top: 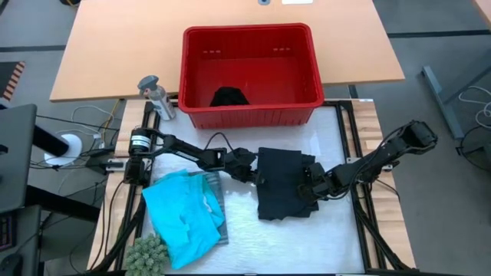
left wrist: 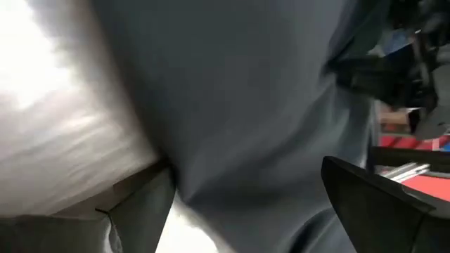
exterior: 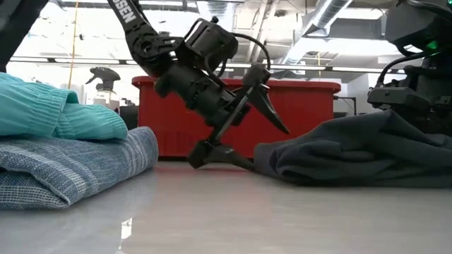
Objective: Fold Laundry from Bin
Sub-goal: Stack the black shorts on top of the folded light blue shorts
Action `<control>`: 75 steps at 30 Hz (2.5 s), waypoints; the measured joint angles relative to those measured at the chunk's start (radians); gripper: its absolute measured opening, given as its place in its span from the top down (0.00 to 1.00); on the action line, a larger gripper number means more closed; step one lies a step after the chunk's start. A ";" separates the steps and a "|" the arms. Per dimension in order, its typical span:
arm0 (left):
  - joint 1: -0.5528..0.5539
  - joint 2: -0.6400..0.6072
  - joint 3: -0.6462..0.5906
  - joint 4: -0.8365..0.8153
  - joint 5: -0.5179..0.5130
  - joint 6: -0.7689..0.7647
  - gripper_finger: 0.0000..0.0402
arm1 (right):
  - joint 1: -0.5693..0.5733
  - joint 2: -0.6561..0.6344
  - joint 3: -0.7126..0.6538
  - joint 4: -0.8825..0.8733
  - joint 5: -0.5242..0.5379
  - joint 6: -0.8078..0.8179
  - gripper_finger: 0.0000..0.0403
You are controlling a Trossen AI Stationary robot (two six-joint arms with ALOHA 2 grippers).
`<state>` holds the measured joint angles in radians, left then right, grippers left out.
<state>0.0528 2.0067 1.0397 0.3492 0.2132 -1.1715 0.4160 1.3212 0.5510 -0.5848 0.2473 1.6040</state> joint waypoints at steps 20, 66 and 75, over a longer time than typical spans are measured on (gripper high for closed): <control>0.011 0.039 0.021 0.068 -0.028 0.002 0.56 | -0.132 0.115 0.048 0.082 -0.167 -0.089 0.67; -0.398 -0.921 0.019 -1.096 -0.504 -0.361 0.96 | -0.216 0.605 1.140 -0.020 -0.242 -0.904 0.83; -0.735 -0.992 0.019 -1.318 -0.730 -0.679 0.96 | -0.214 0.857 1.518 -0.118 -0.331 -0.993 0.83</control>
<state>-0.6825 1.0149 1.0588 -0.9689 -0.5164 -1.8505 0.2022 2.1784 2.0694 -0.7029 -0.0840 0.6110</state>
